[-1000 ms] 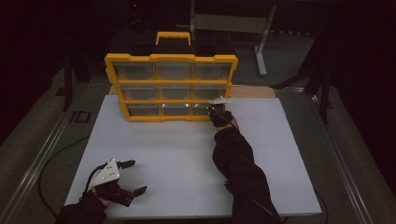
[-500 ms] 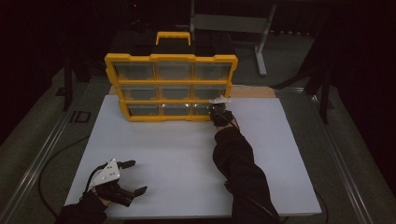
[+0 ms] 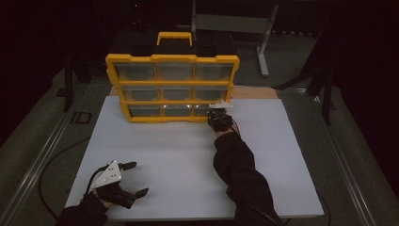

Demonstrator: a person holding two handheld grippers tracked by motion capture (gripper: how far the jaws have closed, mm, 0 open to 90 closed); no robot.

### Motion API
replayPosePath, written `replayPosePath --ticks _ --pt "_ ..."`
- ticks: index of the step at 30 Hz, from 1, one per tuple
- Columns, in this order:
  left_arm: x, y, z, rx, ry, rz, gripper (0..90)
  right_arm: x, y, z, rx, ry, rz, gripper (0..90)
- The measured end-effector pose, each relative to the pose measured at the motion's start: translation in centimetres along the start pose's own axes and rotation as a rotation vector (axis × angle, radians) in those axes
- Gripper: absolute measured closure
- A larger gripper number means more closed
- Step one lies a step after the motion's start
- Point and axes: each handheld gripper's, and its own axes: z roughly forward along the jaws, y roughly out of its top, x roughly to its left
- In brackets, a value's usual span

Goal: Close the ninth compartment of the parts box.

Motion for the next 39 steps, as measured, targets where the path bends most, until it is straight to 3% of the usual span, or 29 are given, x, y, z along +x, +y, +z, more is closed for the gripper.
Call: replayPosePath --ticks 6,24,39 --pt "0.0 0.0 -0.1 -0.001 0.004 0.002 0.0 0.7 -0.3 -0.1 0.002 0.017 -0.016 55.7" --pt "0.0 0.0 -0.1 0.001 0.003 0.002 0.0 1.0 -0.7 -0.1 0.019 0.071 -0.021 13.0" --pt "0.1 0.0 0.0 0.000 0.000 -0.002 0.0 1.3 -0.7 -0.6 -0.002 0.157 -0.053 8.6"
